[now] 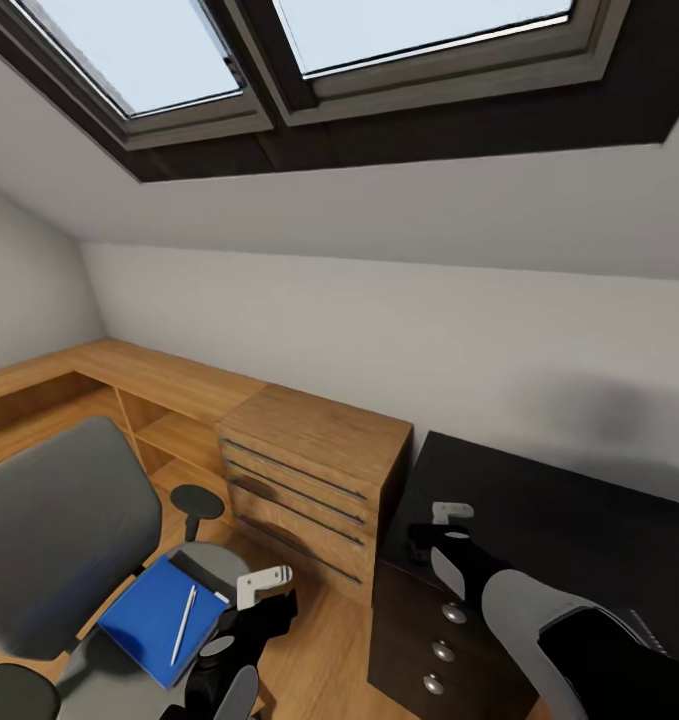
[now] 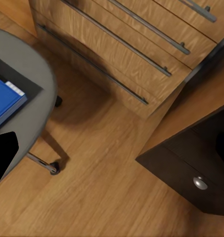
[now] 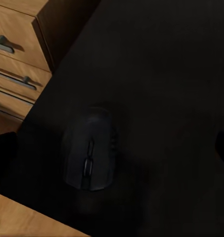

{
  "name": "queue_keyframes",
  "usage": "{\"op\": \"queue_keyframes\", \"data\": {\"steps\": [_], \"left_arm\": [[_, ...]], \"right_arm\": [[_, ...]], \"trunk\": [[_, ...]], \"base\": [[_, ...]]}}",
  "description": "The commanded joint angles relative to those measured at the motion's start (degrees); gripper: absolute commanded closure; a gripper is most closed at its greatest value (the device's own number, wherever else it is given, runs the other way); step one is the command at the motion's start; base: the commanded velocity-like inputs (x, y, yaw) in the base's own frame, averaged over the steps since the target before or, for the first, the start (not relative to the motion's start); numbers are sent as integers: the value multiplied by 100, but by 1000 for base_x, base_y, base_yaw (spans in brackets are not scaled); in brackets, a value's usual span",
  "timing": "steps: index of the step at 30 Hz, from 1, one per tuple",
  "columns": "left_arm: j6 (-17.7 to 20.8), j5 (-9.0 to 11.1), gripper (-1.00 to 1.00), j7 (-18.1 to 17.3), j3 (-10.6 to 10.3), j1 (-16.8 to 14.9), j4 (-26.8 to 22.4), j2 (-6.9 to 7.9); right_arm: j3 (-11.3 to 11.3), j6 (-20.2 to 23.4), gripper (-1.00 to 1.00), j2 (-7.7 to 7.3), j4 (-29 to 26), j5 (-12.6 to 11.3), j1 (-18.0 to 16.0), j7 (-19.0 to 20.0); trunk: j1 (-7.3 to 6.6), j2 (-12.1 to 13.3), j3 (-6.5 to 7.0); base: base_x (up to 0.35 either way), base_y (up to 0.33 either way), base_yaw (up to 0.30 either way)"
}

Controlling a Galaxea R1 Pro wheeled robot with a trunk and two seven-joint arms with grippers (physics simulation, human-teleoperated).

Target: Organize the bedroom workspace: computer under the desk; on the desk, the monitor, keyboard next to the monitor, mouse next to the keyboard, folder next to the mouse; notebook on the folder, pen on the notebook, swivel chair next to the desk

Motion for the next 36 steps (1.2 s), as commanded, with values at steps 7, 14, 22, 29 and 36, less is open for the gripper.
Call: {"op": "queue_keyframes", "data": {"steps": [7,14,22,29,36], "left_arm": [[10,51,-100,51,-8,-5,-6,0],[10,51,-100,51,-8,-5,-6,0],[10,51,-100,51,-8,-5,-6,0],[10,51,-100,51,-13,-5,-6,0],[10,51,-100,51,-14,-5,-4,0]], "right_arm": [[43,65,-100,-1,-8,-48,-4,-30],[43,103,-100,-1,-8,-48,-4,-25],[43,85,-100,10,-23,-48,-4,-27],[4,98,-100,3,-243,-48,-4,-40],[7,99,-100,7,-262,-48,-4,-39]], "trunk": [[156,-290,-135],[309,-570,-261],[485,-891,-404],[639,-1172,-530],[793,-1453,-656]], "base": [[0,0,0],[0,0,0],[0,0,0],[0,0,0],[0,0,0]]}}
